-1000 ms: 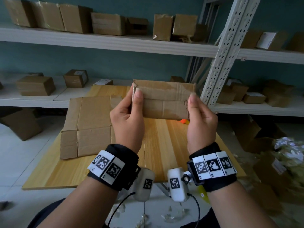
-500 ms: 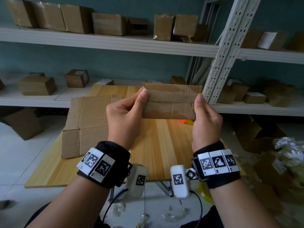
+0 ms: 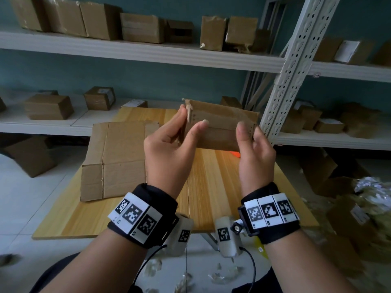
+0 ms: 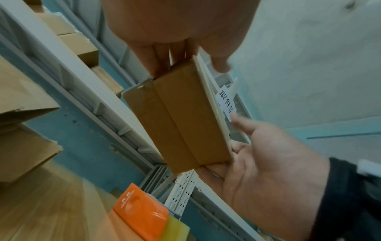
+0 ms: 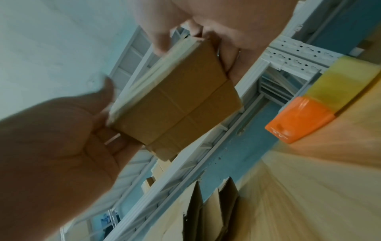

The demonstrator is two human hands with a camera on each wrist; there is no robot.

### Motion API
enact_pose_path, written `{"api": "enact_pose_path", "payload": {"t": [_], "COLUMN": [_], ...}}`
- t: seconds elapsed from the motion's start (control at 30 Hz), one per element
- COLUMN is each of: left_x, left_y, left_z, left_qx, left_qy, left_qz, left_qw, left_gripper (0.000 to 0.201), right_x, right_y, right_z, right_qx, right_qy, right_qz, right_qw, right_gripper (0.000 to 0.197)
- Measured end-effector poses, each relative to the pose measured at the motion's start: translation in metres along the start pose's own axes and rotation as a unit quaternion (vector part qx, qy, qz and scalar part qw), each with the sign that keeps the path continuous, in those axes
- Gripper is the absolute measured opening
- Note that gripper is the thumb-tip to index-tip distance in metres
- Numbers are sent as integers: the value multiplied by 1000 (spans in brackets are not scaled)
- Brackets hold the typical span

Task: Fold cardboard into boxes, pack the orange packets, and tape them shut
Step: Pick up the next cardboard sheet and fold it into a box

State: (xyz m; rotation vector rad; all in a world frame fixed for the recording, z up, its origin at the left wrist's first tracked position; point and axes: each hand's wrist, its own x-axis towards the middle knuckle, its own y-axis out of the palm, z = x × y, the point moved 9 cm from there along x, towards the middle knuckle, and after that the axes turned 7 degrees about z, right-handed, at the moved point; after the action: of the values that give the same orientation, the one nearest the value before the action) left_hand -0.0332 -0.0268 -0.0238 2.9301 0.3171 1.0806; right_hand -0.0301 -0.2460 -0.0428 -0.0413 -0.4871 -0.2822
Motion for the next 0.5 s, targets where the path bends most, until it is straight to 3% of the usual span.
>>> {"api": "enact_pose_path", "payload": {"t": [0.07, 0.2, 0.3, 0.4, 0.5], "left_x": [1, 7, 6, 4, 5], "left_y": [-1, 2, 1, -3, 1], "left_z": [-1, 0, -1, 1, -2], "left_qx": [3, -62, -8, -18, -12], "left_qy": [5, -27, -6, -10, -5], "left_qz": [1, 41, 31, 4, 23], "left_qw": [1000, 997, 999, 1000, 1000], "left_gripper": [48, 48, 48, 40, 40], "right_x": [-1, -2, -3, -4, -6], "right_y": [4, -1, 5, 6, 3], "right_z": [-1, -3, -6, -3, -2], "right_qx": [-5, -63, -29, -23, -45], "right_qy": [9, 4, 30, 19, 13], "right_qz": [18, -12, 6, 9, -14], "right_qw": [1000, 998, 999, 1000, 999], "right_gripper": [46, 35, 26, 39, 43]}}
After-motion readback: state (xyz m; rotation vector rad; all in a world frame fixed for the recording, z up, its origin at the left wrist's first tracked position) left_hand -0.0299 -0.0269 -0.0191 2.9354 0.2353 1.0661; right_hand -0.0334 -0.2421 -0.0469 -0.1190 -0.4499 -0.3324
